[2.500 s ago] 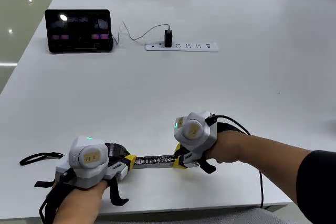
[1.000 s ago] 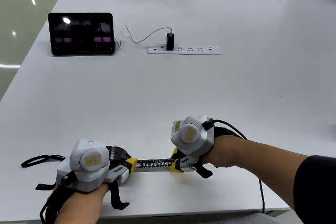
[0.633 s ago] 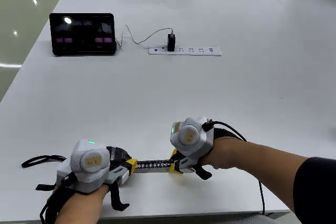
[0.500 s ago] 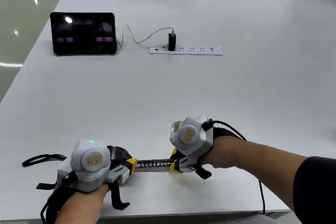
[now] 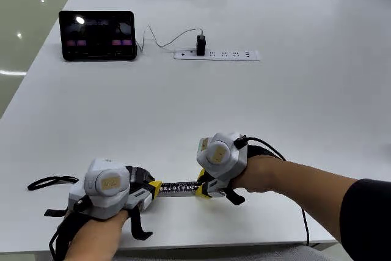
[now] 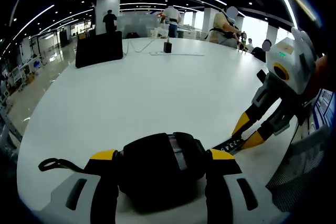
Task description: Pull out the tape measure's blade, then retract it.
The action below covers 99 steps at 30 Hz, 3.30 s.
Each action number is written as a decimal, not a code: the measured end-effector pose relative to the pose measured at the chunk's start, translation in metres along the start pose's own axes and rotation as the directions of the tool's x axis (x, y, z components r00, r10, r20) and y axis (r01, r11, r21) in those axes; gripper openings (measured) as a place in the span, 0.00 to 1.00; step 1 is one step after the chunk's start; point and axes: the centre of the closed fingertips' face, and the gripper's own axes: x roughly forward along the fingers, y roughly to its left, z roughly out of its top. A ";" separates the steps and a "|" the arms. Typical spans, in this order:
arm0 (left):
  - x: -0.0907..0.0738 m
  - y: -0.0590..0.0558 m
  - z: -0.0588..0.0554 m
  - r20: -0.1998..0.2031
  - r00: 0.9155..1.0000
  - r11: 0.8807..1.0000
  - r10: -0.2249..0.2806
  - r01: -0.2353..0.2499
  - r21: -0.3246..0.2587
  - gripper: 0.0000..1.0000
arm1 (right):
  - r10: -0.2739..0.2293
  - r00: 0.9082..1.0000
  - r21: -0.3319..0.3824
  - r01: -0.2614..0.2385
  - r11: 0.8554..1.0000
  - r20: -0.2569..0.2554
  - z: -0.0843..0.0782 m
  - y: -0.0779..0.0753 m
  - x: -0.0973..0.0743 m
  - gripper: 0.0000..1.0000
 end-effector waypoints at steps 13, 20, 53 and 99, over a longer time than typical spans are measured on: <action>0.001 0.001 0.000 -0.002 1.000 1.000 -0.002 0.002 -0.002 0.62 | 0.008 1.000 -0.033 -0.008 0.999 0.011 0.005 0.002 0.002 0.11; 0.000 0.002 -0.001 0.003 1.000 1.000 -0.012 0.012 -0.013 0.62 | 0.013 1.000 -0.021 -0.013 1.000 0.021 0.010 0.002 0.004 0.11; 0.000 0.004 -0.001 0.000 0.999 0.998 -0.039 0.039 -0.047 0.61 | 0.023 1.000 -0.015 -0.023 1.000 0.020 0.014 0.005 0.007 0.11; 0.001 0.001 -0.003 -0.026 0.999 0.999 -0.042 0.042 -0.007 0.60 | 0.038 0.998 0.009 -0.038 0.999 0.049 0.028 0.008 0.016 0.12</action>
